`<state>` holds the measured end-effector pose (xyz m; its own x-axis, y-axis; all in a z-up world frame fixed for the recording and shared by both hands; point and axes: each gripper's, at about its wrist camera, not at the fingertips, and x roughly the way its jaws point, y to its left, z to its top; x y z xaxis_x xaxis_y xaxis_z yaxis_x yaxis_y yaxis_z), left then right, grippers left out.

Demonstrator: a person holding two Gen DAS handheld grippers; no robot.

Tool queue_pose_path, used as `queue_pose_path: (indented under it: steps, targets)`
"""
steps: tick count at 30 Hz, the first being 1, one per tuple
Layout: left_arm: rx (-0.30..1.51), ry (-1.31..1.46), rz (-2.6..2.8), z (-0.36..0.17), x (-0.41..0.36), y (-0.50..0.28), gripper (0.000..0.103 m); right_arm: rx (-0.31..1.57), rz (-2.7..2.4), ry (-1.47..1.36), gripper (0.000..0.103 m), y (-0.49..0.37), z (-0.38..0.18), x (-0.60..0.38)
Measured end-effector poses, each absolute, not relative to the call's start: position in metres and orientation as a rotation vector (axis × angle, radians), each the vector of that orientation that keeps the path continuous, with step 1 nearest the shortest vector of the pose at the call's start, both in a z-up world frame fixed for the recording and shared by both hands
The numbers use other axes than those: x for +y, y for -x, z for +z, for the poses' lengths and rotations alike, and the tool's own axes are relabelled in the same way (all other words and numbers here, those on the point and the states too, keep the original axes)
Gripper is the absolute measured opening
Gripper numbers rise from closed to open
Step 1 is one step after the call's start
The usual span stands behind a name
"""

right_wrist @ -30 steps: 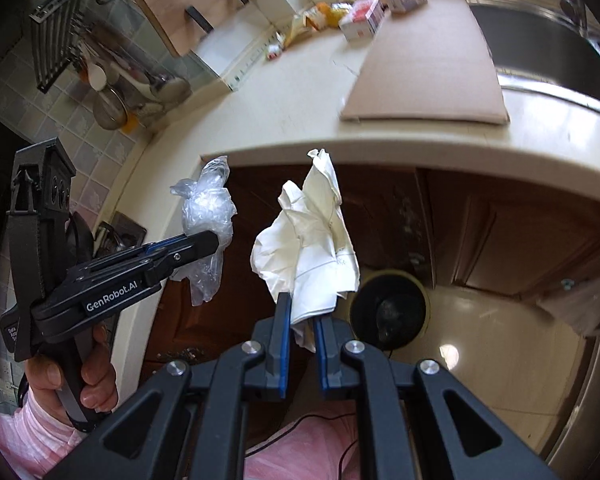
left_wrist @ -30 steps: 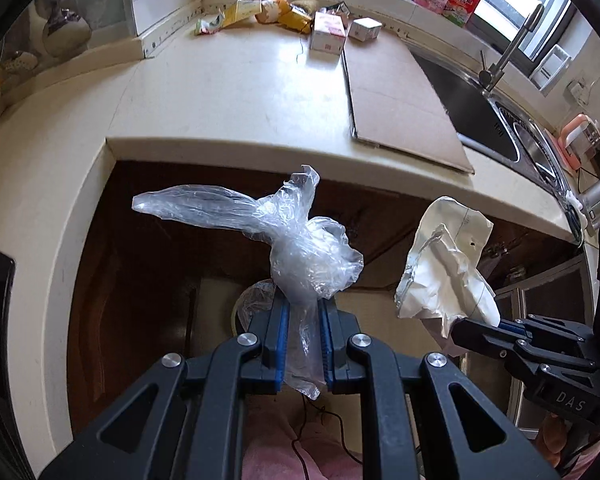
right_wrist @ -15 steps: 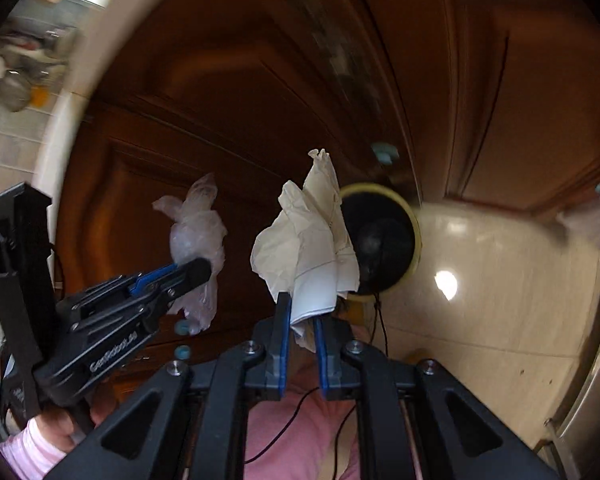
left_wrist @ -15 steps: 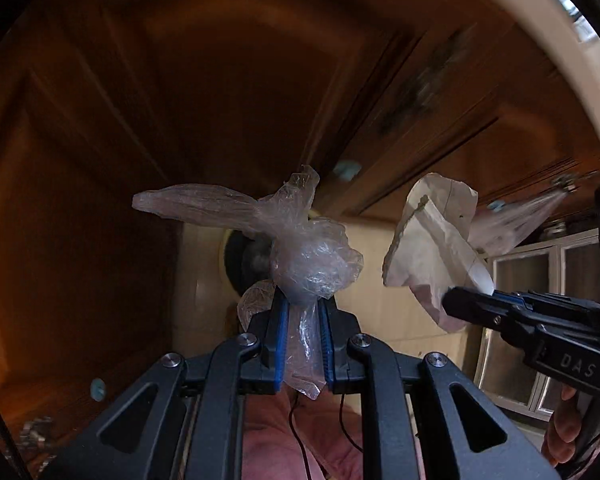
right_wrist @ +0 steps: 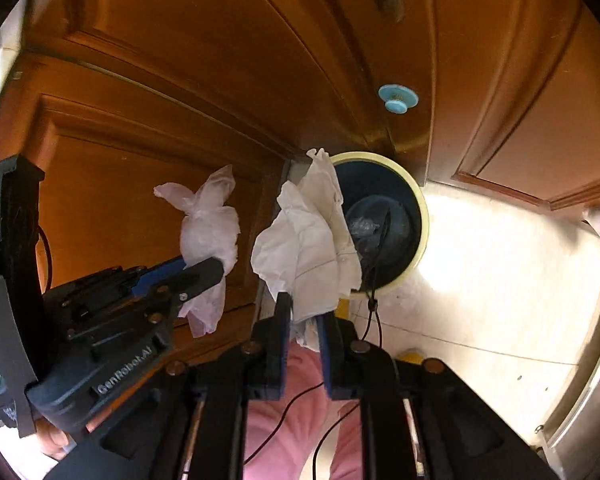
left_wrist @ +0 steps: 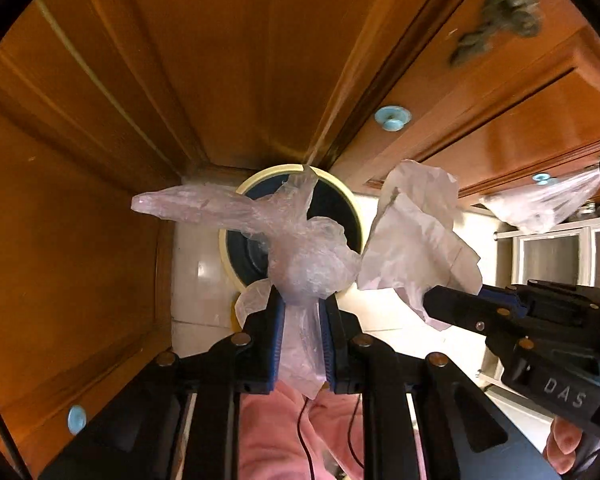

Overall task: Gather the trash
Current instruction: 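Carry the plastic bag and white tissue down over the trash bin, then open both tools to drop the bag and tissue into the bin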

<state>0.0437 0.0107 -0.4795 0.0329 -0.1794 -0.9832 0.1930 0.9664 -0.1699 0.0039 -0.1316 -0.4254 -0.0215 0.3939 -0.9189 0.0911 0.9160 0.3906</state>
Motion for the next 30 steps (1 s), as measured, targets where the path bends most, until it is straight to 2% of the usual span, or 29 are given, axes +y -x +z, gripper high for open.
queue_pose_path:
  steps: [4,9,12,16,23,30]
  targets:
    - [1.541,-0.013,-0.28,-0.528,0.01,-0.058,0.02,1.608,0.239,-0.365,0.018,-0.018,-0.473,-0.127]
    - [1.56,-0.038,-0.267,-0.583,0.009,-0.072,0.035,1.627,0.206,-0.324,0.033,-0.033,-0.524,-0.124]
    - [1.564,-0.045,-0.243,-0.609,0.012,-0.079,0.046,1.63,0.188,-0.308,0.034,-0.039,-0.546,-0.123]
    - [1.57,-0.02,-0.219,-0.622,0.019,-0.081,0.05,1.632,0.175,-0.321,0.034,-0.039,-0.559,-0.125]
    - [1.542,-0.022,-0.226,-0.612,0.018,-0.077,0.053,1.609,0.159,-0.348,0.034,-0.032,-0.537,-0.127]
    - [1.462,-0.019,-0.234,-0.531,0.021,-0.079,0.055,1.548,0.161,-0.356,0.034,-0.033,-0.472,-0.127]
